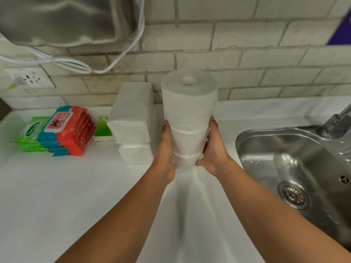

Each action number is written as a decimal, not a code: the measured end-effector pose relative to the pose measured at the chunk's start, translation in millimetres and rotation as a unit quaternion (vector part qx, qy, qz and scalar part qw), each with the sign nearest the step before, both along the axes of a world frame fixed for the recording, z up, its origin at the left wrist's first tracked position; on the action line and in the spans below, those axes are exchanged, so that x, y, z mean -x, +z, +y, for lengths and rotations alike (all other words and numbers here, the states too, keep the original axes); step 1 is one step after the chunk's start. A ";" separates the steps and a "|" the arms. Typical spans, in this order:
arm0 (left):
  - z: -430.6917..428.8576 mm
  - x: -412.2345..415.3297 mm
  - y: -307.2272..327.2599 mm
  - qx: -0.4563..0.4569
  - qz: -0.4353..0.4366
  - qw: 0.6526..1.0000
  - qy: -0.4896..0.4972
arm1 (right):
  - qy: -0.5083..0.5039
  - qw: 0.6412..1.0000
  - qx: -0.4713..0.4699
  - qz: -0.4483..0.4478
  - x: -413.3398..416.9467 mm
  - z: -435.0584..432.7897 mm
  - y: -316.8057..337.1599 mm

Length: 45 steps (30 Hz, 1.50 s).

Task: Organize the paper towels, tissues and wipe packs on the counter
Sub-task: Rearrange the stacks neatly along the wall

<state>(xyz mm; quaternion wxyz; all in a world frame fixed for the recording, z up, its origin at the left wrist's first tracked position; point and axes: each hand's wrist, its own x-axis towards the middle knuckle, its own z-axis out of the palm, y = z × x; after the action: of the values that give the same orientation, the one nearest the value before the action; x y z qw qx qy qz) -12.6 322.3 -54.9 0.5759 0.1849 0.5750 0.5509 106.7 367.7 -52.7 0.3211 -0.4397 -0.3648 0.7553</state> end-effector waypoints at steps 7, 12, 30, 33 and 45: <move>-29.0 3.1 -42.5 0.090 0.019 0.994 0.057 | -0.051 0.998 0.019 0.025 -1.7 -20.8 -20.1; -32.5 -3.9 -57.0 0.064 -0.045 0.991 0.113 | -0.066 0.996 0.025 0.052 0.5 -18.5 -28.2; 63.2 13.2 -42.6 0.019 -0.018 0.992 0.127 | -0.021 0.999 0.029 -0.011 39.6 66.5 -10.4; 79.2 17.7 -45.0 0.023 0.011 0.993 0.114 | -0.033 0.999 0.029 -0.011 41.9 76.6 -11.5; 93.1 20.4 -65.1 -0.006 0.062 0.993 0.105 | -0.016 0.999 0.036 -0.003 41.6 89.5 -17.4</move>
<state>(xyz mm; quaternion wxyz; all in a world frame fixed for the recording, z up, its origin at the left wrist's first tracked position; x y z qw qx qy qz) -33.0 415.3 -120.0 0.4774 0.1608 0.6224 0.5991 65.0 457.3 -70.1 0.3163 -0.4589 -0.3310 0.7615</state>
